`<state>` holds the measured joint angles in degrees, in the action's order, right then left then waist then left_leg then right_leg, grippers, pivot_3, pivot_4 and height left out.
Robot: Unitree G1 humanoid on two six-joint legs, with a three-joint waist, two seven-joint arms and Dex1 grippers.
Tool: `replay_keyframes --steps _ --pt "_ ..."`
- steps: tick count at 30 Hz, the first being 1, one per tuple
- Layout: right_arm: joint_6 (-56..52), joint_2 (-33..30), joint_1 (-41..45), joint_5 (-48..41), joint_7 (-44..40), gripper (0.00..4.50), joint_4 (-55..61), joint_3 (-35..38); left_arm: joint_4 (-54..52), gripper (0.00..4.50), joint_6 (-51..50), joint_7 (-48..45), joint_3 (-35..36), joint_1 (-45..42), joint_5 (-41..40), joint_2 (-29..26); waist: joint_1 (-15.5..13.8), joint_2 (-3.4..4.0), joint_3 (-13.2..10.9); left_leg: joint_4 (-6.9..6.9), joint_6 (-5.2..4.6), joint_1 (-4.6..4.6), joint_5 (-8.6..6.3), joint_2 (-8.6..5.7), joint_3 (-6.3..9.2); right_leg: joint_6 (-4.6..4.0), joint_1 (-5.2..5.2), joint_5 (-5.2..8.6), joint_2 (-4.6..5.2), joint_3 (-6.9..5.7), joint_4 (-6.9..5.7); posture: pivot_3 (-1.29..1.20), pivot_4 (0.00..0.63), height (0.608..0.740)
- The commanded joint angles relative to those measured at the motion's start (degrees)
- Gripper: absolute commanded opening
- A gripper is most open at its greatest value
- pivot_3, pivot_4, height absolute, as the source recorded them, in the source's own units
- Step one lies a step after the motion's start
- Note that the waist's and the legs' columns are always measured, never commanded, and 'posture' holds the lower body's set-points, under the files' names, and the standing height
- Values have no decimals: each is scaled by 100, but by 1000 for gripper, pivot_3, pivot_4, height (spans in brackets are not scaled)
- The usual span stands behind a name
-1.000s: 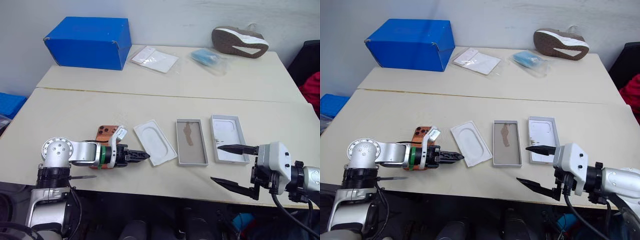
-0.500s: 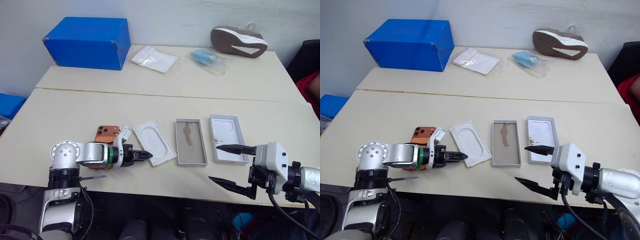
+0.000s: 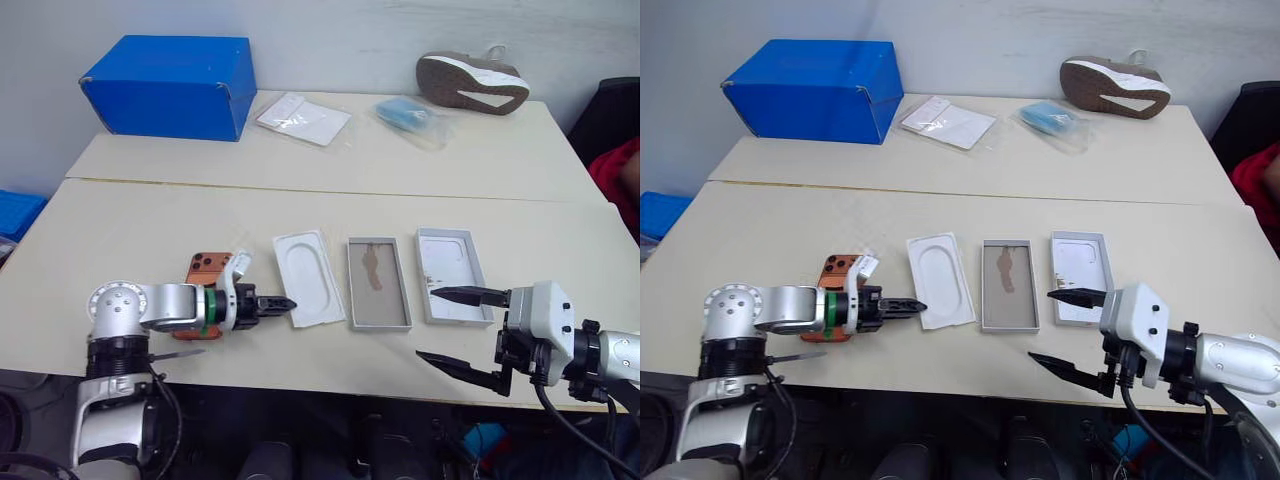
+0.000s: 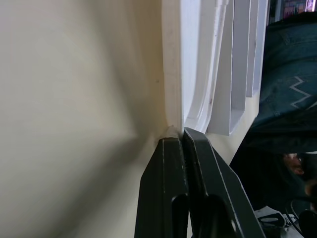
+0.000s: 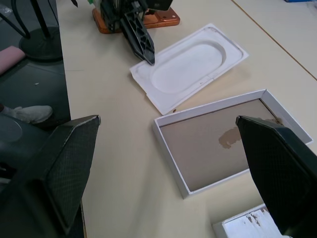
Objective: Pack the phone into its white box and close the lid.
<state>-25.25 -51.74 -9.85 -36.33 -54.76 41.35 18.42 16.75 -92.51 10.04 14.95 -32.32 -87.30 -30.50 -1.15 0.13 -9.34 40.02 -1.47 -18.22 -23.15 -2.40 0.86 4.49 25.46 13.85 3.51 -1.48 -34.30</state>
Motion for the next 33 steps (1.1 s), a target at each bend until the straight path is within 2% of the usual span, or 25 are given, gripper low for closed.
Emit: replay_keyframes --steps 1,5,8,11,13,15,21,25,33 --pt "222 -130 246 375 -137 4500 -95 -440 149 14 1 -621 -191 -337 -724 -709 -1 -7 -5 0 1 -1 1 0 2 -2 2 1 0 -1 -2 0 150 740" --pt "395 -150 708 933 -235 4500 -446 -1190 166 14 1 -1505 -680 -441 -1144 -1601 1 -7 -8 -4 4 0 -1 0 7 -10 3 6 2 -9 -2 0 150 740" --pt "551 -61 1240 1581 -243 4500 -985 -1963 -29 14 1 -2294 -881 -421 -993 -2105 12 -6 -14 -6 4 -2 0 -1 8 -11 2 7 2 -13 2 0 150 740" --pt "548 135 1663 1886 -203 4500 -1381 -2444 -159 14 1 -2907 -1016 -390 -772 -2375 30 -9 -19 -5 3 -4 0 0 10 -15 3 9 2 -17 2 0 150 740" --pt "528 305 1955 2040 -202 4117 -1656 -2713 -306 0 1 -3292 -1063 -329 -595 -2495 38 -7 -21 -6 3 -6 0 1 14 -18 3 10 3 -23 2 0 150 740" --pt "604 393 2149 2195 -312 3547 -1887 -2949 -430 0 1 -3606 -1117 -284 -387 -2560 44 -6 -23 -6 3 -8 0 1 15 -19 3 11 3 -27 3 0 150 740" --pt "1053 557 2424 2697 -535 1451 -2553 -3452 -405 0 1 -4085 -1140 -361 352 -2430 52 -6 -24 -6 3 -11 1 1 19 -19 4 11 3 -31 6 0 150 740" --pt "1258 620 2470 2705 -723 40 -2701 -3495 -425 0 1 -4321 -1127 -401 664 -2363 77 -7 -24 -6 2 -12 1 2 20 -19 4 11 3 -31 6 0 150 740" --pt "924 742 2431 2394 -964 40 -2005 -3519 -425 0 1 -4528 -1281 -563 663 -2186 118 -9 -26 -6 2 -13 1 5 24 -19 6 11 3 -32 2 0 150 740"
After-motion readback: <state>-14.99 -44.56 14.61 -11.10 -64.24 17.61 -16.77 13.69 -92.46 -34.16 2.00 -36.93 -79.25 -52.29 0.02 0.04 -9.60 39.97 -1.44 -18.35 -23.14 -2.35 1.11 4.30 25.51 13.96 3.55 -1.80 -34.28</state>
